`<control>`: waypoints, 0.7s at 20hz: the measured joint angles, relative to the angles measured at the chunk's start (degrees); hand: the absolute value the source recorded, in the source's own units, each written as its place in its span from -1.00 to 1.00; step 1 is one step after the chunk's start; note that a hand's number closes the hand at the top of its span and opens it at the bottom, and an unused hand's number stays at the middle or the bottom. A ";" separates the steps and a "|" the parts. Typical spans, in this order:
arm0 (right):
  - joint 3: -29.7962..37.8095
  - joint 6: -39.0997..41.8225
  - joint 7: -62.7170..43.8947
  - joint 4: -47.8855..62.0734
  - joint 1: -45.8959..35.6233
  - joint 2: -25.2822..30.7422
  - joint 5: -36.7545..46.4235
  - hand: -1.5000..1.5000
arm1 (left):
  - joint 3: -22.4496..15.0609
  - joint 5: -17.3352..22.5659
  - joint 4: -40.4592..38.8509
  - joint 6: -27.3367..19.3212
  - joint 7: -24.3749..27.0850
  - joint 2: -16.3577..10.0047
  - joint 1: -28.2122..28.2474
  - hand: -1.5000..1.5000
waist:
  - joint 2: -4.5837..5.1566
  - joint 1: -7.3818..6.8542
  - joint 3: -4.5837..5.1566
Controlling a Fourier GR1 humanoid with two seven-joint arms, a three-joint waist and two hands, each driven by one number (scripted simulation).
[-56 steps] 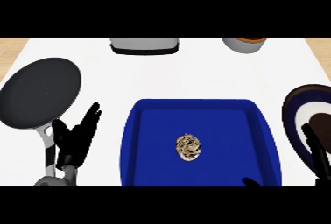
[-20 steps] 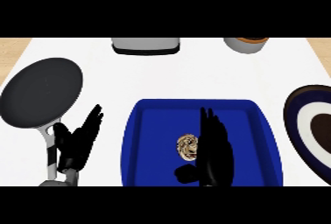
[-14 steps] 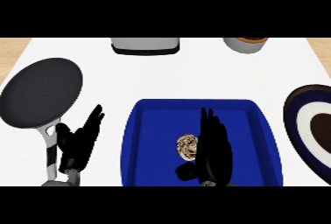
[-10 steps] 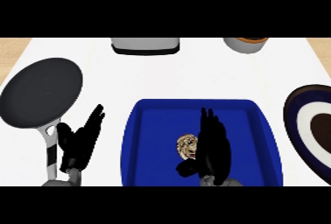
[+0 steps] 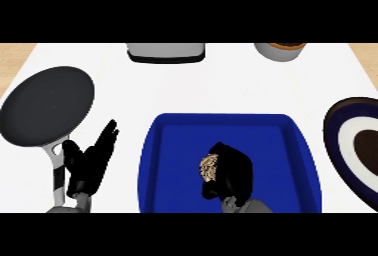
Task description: Pick the cupcake from the tray and place it in the plate
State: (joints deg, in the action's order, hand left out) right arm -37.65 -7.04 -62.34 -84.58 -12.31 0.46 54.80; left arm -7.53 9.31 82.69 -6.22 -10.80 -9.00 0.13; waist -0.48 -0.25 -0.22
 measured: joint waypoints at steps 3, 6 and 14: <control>0.84 0.30 0.98 -0.38 0.80 0.34 1.07 1.00 | 0.67 0.05 0.48 0.80 0.58 -0.26 0.78 0.00 | -0.09 0.10 0.02; 1.14 0.14 1.54 0.58 0.48 0.19 2.62 1.00 | 0.94 -0.28 0.21 0.75 0.26 0.22 0.45 0.00 | -0.11 0.13 0.02; 8.62 -5.00 0.98 1.77 -6.82 0.01 16.63 1.00 | 0.77 -0.91 0.66 0.90 -0.07 0.51 0.41 0.00 | 0.31 0.13 -0.04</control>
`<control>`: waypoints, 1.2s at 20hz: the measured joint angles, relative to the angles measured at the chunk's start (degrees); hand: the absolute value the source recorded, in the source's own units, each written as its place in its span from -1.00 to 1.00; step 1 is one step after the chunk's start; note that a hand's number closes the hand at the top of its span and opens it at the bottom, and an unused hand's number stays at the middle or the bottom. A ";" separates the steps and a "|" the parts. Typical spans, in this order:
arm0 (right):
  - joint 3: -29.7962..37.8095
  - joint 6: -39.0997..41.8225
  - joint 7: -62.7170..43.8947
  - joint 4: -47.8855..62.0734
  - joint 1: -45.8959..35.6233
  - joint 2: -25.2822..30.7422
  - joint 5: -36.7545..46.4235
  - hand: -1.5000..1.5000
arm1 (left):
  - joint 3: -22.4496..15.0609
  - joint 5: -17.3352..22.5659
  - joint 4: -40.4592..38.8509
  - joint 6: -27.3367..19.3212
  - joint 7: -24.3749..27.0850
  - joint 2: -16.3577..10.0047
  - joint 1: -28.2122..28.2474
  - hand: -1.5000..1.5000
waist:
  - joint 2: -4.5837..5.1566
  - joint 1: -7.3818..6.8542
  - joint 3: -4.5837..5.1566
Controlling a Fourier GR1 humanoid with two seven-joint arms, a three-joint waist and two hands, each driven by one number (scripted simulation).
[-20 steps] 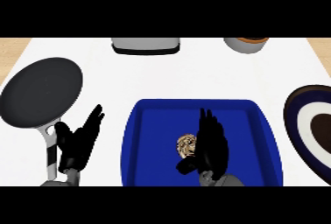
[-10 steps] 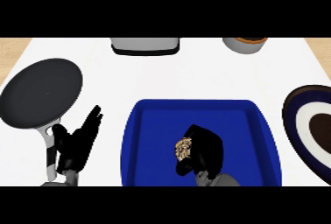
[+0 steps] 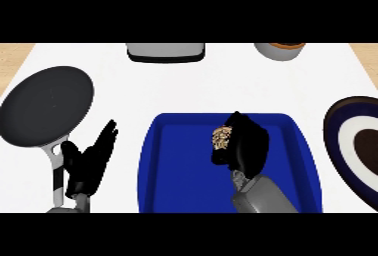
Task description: Pick the cupcake from the tray and place it in the plate
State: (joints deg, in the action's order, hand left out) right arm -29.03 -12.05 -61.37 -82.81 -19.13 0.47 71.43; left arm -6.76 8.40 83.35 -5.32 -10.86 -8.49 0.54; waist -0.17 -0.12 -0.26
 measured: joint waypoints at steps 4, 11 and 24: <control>10.78 -2.49 -2.04 3.33 -6.79 2.13 8.28 1.00 | 0.09 -0.01 0.61 0.22 0.08 -0.32 0.11 0.00 | 0.40 -0.28 0.07; 22.85 -6.11 -5.62 7.02 -16.23 2.99 25.39 1.00 | -0.12 0.16 0.58 0.97 0.01 -0.33 -0.45 0.00 | 0.71 -1.38 0.10; 38.37 -19.23 -6.64 -1.04 -13.08 -0.01 43.56 1.00 | 0.40 0.31 0.67 0.91 0.05 -0.22 0.17 0.00 | 0.46 -0.61 -0.11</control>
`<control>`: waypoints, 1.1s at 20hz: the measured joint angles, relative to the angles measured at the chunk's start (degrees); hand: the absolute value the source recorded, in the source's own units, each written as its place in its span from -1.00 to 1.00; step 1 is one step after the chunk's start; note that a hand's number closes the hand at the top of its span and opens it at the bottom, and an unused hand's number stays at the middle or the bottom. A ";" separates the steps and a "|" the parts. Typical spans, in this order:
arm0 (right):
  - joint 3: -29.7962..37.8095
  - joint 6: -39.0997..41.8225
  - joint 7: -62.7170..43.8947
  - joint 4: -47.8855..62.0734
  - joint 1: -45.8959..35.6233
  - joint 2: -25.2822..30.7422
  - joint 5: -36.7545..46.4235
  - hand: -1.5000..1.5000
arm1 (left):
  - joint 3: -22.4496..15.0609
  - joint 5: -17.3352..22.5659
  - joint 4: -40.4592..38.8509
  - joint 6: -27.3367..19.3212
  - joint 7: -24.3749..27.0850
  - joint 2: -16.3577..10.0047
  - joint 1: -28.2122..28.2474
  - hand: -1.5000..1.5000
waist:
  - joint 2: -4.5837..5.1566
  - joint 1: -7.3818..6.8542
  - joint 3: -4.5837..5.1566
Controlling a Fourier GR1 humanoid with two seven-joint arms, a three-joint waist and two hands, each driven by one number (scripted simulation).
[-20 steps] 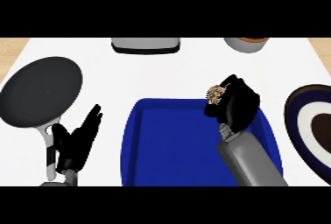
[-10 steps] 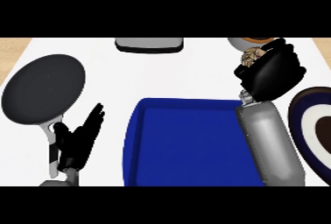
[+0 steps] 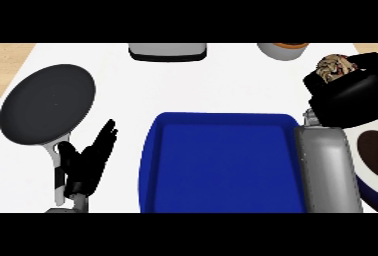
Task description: Pick the cupcake from the tray and place it in the plate
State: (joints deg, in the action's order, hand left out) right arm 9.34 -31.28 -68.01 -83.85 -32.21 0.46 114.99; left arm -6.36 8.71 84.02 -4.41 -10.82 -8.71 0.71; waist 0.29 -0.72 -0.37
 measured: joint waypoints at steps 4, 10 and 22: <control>5.51 -5.12 1.29 -1.83 4.31 -0.22 2.65 1.00 | 0.26 0.15 0.00 0.11 -0.11 -0.05 0.20 0.00 | -0.02 0.33 -0.01; 15.11 -13.82 3.89 -4.20 10.22 -0.34 2.01 1.00 | 0.50 -0.17 0.14 -0.33 0.01 0.15 0.56 0.00 | -0.20 0.83 -0.05; 26.26 -28.08 7.99 3.73 17.24 8.65 -19.84 1.00 | 1.37 -0.12 -1.18 0.18 -0.89 0.39 -0.91 0.00 | -0.47 0.88 0.07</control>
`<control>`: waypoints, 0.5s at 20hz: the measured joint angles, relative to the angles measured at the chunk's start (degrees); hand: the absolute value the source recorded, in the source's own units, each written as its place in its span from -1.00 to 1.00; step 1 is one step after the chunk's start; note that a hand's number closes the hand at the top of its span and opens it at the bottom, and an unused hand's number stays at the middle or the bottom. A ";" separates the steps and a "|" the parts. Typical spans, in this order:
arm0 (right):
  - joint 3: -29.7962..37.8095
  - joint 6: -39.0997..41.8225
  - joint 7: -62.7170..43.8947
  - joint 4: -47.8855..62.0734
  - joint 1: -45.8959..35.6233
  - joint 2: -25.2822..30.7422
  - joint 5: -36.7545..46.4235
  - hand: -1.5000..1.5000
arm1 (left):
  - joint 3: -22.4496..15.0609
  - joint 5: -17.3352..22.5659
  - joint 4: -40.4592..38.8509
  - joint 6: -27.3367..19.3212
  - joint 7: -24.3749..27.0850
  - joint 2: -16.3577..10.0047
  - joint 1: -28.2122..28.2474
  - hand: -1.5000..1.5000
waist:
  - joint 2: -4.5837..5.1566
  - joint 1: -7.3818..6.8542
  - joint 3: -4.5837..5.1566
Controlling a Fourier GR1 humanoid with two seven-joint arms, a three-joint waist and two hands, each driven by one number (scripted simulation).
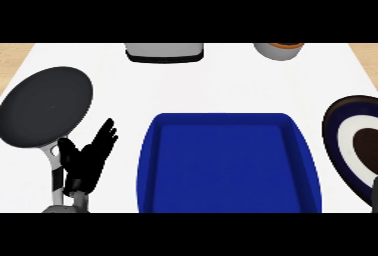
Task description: Pick the cupcake from the tray and place it in the plate
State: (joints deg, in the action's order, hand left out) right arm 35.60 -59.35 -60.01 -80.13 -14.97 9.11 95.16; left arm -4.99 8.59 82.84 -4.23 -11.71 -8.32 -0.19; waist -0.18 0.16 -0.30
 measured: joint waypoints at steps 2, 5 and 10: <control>0.55 1.00 -0.72 2.94 0.49 1.55 -5.81 -1.00 | -0.09 0.05 0.44 0.04 -0.04 0.15 0.33 0.00 | -0.02 0.00 0.00; -0.50 2.58 0.25 8.68 0.62 5.49 -15.88 -1.00 | -0.33 -0.23 0.28 0.13 0.25 0.35 0.25 0.00 | -0.01 -0.07 -0.02; -5.12 0.13 9.66 15.43 2.54 11.66 -35.53 -1.00 | -0.49 -0.61 0.14 -0.06 0.14 0.84 0.10 0.00 | -0.04 -0.15 -0.11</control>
State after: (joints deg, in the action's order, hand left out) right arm 30.48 -59.23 -50.36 -64.69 -12.43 20.77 59.63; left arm -5.48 7.98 82.99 -4.29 -11.57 -7.48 -0.10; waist -0.22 0.01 -0.41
